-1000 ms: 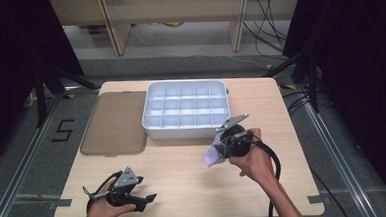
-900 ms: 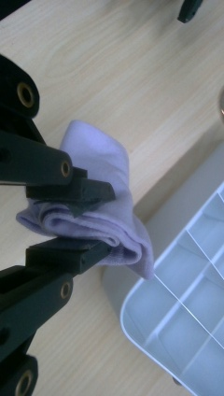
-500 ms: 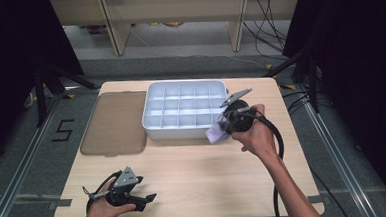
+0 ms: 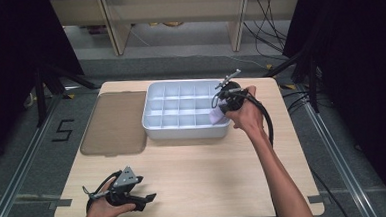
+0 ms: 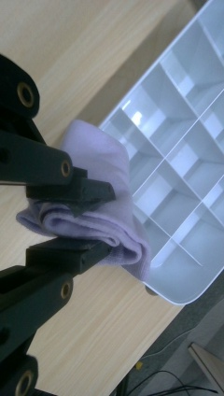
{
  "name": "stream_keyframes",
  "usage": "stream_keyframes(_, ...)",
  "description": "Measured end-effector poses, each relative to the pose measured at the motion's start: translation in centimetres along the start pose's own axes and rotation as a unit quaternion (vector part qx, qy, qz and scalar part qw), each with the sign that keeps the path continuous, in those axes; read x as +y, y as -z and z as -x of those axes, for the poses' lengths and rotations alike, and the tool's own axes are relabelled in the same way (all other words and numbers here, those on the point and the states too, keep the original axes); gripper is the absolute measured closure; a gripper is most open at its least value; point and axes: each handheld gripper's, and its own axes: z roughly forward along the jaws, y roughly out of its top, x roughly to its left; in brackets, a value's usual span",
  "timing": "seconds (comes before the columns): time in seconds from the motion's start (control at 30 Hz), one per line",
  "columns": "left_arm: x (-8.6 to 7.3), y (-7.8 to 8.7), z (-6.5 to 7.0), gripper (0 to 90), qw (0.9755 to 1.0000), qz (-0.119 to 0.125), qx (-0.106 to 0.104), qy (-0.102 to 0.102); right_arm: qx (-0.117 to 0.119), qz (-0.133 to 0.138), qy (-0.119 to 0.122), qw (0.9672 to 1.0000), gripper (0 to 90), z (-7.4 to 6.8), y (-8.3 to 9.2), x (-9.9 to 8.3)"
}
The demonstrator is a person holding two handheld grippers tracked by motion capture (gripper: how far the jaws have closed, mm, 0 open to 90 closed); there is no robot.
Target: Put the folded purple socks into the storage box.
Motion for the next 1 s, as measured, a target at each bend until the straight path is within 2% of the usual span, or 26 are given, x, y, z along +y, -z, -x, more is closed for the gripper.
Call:
stream_keyframes(0.1, 0.0, 0.0, 0.1, 22.2, 1.0, 0.003, -0.004, 0.003, 0.001, -0.015, -0.006, 0.9999, 73.9, 0.1, -1.0, 0.4)
stream_keyframes(0.13, 0.0, 0.0, 0.1, 22.2, 1.0, 0.005, -0.003, 0.005, -0.009, -0.023, -0.003, 0.9997, 73.9, 0.3, -2.0, 0.7)
stream_keyframes(0.17, 0.0, 0.0, 0.1, 22.2, 1.0, 0.005, -0.004, 0.004, -0.009, -0.023, -0.003, 0.9997, 73.9, 0.3, -2.0, 0.7)
stream_keyframes(0.2, 0.0, 0.0, 0.1, 22.2, 1.0, 0.005, -0.003, 0.005, -0.005, -0.031, -0.008, 0.9995, 73.9, 0.4, -3.0, 0.9)
stream_keyframes(0.3, 0.0, 0.0, 0.1, 22.2, 0.9999, 0.007, -0.003, 0.008, -0.005, -0.038, -0.01, 0.9992, 73.9, 0.5, -4.0, 1.1)
stream_keyframes(0.4, 0.1, 0.0, 0.0, 22.1, 1.0, 0.006, -0.005, 0.0, -0.009, -0.051, -0.003, 0.9986, 73.9, 0.7, -5.2, 1.1)
stream_keyframes(0.43, 0.0, 0.0, 0.0, 22.2, 1.0, 0.006, -0.004, 0.004, -0.017, -0.056, -0.003, 0.9983, 73.9, 0.7, -5.5, 1.1)
stream_keyframes(0.47, 0.1, 0.0, 0.0, 22.1, 1.0, 0.005, -0.002, -0.002, -0.023, -0.06, -0.005, 0.9979, 73.9, 0.8, -5.8, 1.1)
stream_keyframes(0.53, 0.1, -0.1, 0.1, 22.2, 0.9999, 0.011, -0.005, 0.001, -0.027, -0.068, -0.004, 0.9973, 73.9, 0.8, -6.2, 1.1)
stream_keyframes(0.6, 0.1, 0.0, 0.0, 22.1, 1.0, 0.006, -0.003, -0.003, -0.047, -0.081, 0.016, 0.9955, 73.9, 0.7, -6.8, 1.1)
stream_keyframes(0.7, 0.0, -0.1, 0.1, 22.2, 0.9999, 0.011, -0.005, 0.002, -0.05, -0.085, 0.017, 0.995, 73.9, 0.4, -7.0, 0.9)
stream_keyframes(0.73, 0.1, 0.0, 0.1, 22.1, 1.0, 0.003, -0.008, 0.0, -0.054, -0.089, 0.026, 0.9943, 73.9, 0.3, -7.2, 0.8)
stream_keyframes(0.8, 0.0, -0.1, 0.2, 22.2, 0.9999, 0.009, -0.009, 0.01, -0.055, -0.09, 0.028, 0.9941, 73.9, 0.2, -7.6, 0.5)
stream_keyframes(0.83, 0.1, -0.1, 0.0, 22.2, 0.9999, 0.005, -0.01, -0.004, -0.055, -0.09, 0.028, 0.9941, 73.9, 0.2, -7.6, 0.5)
stream_keyframes(0.93, 0.1, -0.1, 0.1, 22.1, 0.9999, 0.004, -0.009, -0.004, -0.054, -0.099, 0.035, 0.993, 73.9, -0.1, -8.2, 0.2)
stream_keyframes(0.97, 0.0, -0.2, 0.2, 22.1, 0.9999, 0.007, -0.011, 0.011, -0.053, -0.101, 0.036, 0.9929, 73.9, -0.2, -8.4, 0.0)
stream_keyframes(1.0, 0.0, -0.1, 0.1, 22.1, 0.9999, 0.003, -0.008, 0.007, -0.054, -0.101, 0.036, 0.9928, 73.9, -0.2, -8.6, -0.1)
